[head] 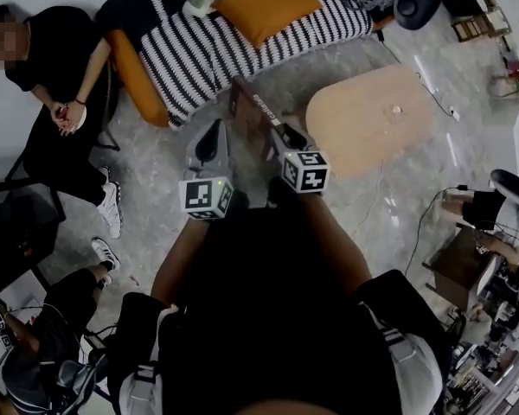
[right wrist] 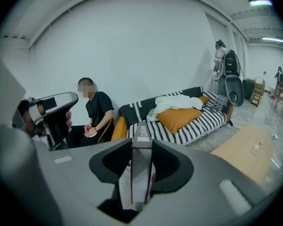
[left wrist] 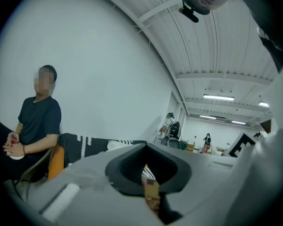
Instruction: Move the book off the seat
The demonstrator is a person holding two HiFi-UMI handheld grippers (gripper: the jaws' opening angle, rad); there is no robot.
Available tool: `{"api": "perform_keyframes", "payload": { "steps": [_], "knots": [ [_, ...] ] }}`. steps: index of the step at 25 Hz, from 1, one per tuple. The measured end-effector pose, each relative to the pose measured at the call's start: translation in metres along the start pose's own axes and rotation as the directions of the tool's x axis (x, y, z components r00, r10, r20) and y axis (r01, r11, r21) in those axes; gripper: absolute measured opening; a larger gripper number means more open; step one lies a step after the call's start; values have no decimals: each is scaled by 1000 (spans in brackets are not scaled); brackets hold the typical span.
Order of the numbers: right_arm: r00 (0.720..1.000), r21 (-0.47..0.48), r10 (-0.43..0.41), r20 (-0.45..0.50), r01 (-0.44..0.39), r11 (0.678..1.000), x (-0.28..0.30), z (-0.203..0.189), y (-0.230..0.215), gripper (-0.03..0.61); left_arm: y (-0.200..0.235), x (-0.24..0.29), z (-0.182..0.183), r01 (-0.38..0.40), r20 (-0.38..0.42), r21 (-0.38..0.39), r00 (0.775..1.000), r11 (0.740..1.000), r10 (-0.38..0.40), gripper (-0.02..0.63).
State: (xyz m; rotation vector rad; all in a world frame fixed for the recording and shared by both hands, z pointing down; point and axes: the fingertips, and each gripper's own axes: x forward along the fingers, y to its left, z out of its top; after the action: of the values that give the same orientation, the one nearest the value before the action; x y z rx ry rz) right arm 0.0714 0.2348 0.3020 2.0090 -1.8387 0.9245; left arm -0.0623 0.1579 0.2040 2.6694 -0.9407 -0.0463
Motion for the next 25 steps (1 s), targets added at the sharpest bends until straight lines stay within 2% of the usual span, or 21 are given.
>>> {"api": "perform_keyframes", "payload": {
  "steps": [14, 25],
  "knots": [
    [996, 61, -64, 57, 60, 996, -20, 14, -30, 143, -28, 23, 7, 75, -9, 11, 997, 997, -75, 6],
    [990, 83, -105, 94, 97, 992, -39, 18, -87, 143, -80, 60, -3, 130, -2, 30, 992, 991, -130, 6]
  ]
}}
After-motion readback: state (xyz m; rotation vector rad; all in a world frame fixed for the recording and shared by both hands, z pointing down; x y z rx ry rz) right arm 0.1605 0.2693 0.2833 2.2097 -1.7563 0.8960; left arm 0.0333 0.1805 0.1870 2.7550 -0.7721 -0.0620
